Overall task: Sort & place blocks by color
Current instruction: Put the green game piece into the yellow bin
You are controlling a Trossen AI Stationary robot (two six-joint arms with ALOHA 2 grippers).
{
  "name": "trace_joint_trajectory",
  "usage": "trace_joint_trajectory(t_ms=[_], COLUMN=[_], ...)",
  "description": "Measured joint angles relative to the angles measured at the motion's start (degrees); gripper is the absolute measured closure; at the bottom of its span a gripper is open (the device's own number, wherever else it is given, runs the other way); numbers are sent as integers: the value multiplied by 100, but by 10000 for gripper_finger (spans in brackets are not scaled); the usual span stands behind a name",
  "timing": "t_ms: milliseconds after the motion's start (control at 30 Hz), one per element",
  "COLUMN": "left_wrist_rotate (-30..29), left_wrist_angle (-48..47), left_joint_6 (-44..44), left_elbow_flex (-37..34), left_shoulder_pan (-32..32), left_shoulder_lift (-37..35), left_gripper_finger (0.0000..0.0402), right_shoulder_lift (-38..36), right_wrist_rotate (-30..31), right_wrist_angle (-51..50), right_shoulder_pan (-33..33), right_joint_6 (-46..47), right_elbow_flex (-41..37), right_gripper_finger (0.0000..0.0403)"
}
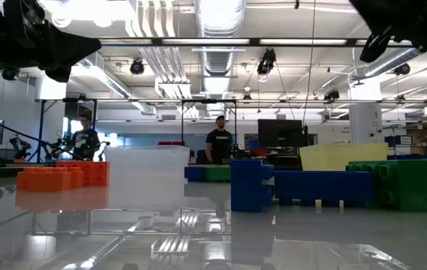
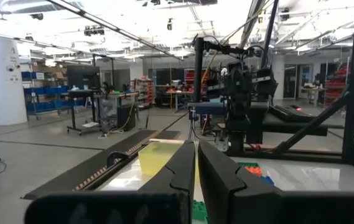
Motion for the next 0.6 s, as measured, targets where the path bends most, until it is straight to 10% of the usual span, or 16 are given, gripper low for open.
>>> trace_joint_trajectory(t_ms=[600], left_wrist_rotate=[12], left_wrist_angle=[-4], left_joint_6=[-1536], left_elbow_flex=[0], left_shoulder_pan=[-2], left_shoulder_lift=[326], left_gripper_finger=[398], right_shoulder_lift=[2194], right_wrist_rotate=[626], right_wrist_angle=[-1365], right_shoulder_pan=[-4], right_joint_6=[188], right_elbow_flex=[1836], right_gripper_finger=[394])
